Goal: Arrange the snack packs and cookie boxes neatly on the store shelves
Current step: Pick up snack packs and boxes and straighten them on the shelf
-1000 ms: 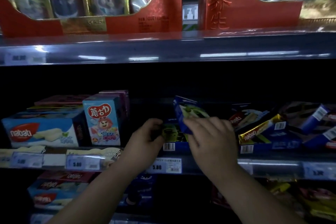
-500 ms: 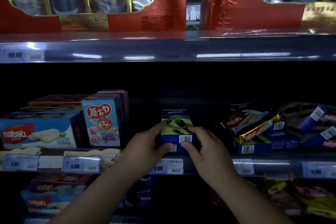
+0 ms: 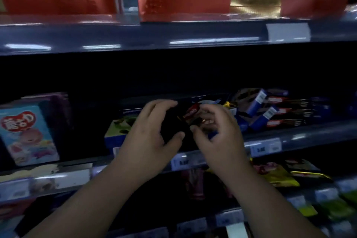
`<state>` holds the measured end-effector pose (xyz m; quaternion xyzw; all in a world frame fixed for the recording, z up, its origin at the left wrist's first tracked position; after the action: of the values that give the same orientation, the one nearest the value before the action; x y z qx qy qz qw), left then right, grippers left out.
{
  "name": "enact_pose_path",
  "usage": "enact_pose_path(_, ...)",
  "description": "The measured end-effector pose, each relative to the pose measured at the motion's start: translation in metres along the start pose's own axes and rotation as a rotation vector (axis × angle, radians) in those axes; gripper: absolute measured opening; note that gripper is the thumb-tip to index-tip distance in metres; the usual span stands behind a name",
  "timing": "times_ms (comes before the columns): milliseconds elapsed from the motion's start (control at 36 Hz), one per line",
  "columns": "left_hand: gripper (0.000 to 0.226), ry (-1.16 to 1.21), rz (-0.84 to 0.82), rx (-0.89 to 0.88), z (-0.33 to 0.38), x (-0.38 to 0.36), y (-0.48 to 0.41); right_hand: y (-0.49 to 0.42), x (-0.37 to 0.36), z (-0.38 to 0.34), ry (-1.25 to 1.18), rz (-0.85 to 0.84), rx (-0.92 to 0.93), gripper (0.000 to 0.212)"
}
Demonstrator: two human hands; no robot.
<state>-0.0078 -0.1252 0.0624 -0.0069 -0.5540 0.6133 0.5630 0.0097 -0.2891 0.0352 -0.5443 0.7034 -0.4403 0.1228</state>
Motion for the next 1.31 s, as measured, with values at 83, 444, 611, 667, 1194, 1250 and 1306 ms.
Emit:
enact_pose_path(83,0.067,0.093,-0.091,0.195,-0.005,-0.035,-0.016,-0.014,0.026,0.019,0.071,0.048,-0.025,0.043)
enact_pose_path(444,0.068,0.233,-0.137,0.675,-0.027,-0.096,-0.03,-0.062,0.02,0.085,0.349,-0.34,-0.108,0.076)
enact_pose_path(611,0.046,0.3,0.061,0.553,-0.019,-0.087,-0.025,-0.054,0.031,0.077,0.151,-0.238,-0.107,0.057)
enact_pose_path(667,0.043,0.38,0.145,0.513,-0.014,-0.079,-0.021,-0.046,0.038,0.074,-0.033,-0.208,-0.153,0.049)
enact_pose_path(1194,0.051,0.906,-0.054,0.716,0.008,-0.105,0.124,0.137,0.06,0.086,-0.762,-0.003,-0.789,0.023)
enact_pose_path(1250,0.052,0.927,-0.083,0.789,-0.001,-0.122,0.14,0.157,0.058,0.095,-0.759,0.02,-0.845,0.022)
enact_pose_path(1306,0.052,0.956,-0.087,0.873,-0.011,-0.138,0.153,0.176,0.055,0.106,-0.768,0.038,-0.909,0.024)
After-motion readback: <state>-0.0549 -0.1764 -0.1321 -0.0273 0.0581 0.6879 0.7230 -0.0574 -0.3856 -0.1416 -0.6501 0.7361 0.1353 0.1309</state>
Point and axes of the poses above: each hand's wrist, its own y-axis away from the middle knuckle, its own x-axis out of the back of the hand, z = x × y, the point moved 8 cm from there along -y, towards the middle knuckle, and after that the axes turned 1 degree about -y, right-handed, at the moved point
